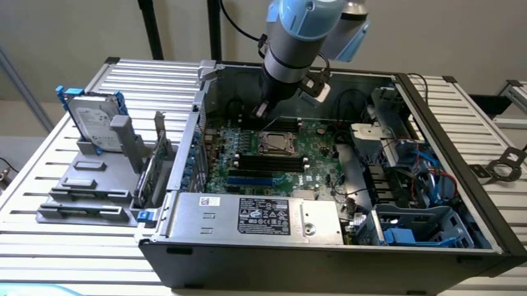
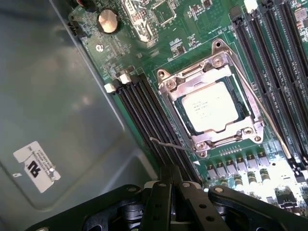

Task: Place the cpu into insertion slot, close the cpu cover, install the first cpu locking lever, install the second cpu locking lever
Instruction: 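Install the first cpu locking lever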

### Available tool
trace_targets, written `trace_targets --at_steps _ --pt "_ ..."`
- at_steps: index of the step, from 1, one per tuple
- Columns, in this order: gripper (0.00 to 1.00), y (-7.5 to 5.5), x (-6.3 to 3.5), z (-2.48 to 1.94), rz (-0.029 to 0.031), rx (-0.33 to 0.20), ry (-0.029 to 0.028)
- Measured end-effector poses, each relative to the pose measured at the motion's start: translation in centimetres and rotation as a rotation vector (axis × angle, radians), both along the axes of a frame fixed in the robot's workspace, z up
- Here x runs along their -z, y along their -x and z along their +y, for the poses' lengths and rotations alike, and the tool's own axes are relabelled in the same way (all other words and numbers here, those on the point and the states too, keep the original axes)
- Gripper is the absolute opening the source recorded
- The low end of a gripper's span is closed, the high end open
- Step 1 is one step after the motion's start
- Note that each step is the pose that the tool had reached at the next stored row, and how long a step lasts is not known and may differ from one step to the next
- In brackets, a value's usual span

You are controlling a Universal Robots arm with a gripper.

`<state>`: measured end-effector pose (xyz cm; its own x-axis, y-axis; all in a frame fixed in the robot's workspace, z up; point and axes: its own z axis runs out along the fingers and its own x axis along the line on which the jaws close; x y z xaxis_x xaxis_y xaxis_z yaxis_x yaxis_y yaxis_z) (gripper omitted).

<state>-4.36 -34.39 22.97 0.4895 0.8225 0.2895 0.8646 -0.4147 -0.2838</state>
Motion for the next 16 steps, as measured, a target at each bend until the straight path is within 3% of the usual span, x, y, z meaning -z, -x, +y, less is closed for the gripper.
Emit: trace_targets --at_steps 3,8,16 --pt "0.11 0.0 0.55 0.0 -0.0007 0.0 0.0032" --pt "0.11 0.2 1.31 0.0 -0.0132 0.006 0.0045" --pt "0.11 0.3 1.87 0.0 -0.0117 0.008 0.0151"
